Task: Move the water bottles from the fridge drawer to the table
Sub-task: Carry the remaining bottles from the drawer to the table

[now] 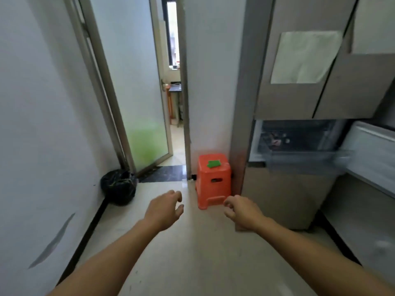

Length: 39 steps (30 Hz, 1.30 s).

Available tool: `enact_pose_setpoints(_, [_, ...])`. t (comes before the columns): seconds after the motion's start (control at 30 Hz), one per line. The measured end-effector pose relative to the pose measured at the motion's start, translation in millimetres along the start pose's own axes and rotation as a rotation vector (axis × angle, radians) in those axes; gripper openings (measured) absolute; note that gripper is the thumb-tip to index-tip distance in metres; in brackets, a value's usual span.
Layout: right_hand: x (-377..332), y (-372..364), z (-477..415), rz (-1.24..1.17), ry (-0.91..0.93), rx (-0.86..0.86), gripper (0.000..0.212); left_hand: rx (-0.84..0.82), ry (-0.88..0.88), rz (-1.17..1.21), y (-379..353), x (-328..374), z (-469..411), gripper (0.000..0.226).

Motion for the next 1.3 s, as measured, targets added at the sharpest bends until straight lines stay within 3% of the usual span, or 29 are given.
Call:
enact_pose_setpoints(0.33, [225,103,-50,-0.073,-0.386,0.166,0.038,-0.122,-0.433,0.072,-73,191,-231,0.020])
enact_pose_setpoints(0.6, [372,139,-58,-0.128,-0.521,0.219,0.041,-0.217,-0.598,0.066,-144,323,-326,0.021])
enact_pose_setpoints(0.8, [470,180,-120,-0.091,-0.426,0.246,0.042,-0.192,-0.482,0.090,-184,384,-410,0.024])
enact_pose_setpoints(0.93, [523,206,-167,-0.016,-0.303,0.227,0.041,-0.239,-0.308,0.068,-219,402,-456,0.041])
enact_pose_setpoints(1.03, [557,212,-204,0.082,-0.239,0.142,0.055,-0.329,-0.193,-0.003,-253,402,-480,0.059])
enact_pose_setpoints(1.17, [590,196,-247,0.125,-0.188,-0.027,0.070,-0.453,-0.089,-0.138,-288,388,-492,0.064])
enact_pose_setpoints(1.3, [618,168,-270,0.162,-0.182,-0.156,0.068,-0.398,-0.040,-0.183,-298,386,-495,0.056])
Point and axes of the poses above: each hand's wrist, its own z-axis away from the middle knuckle, its own y-axis out of the back of the hand, x = y × z, the point moved 9 cm from there along -z, towards the middle knuckle, and after that the axes turned 1 degree about z, right-handed, at the moved point
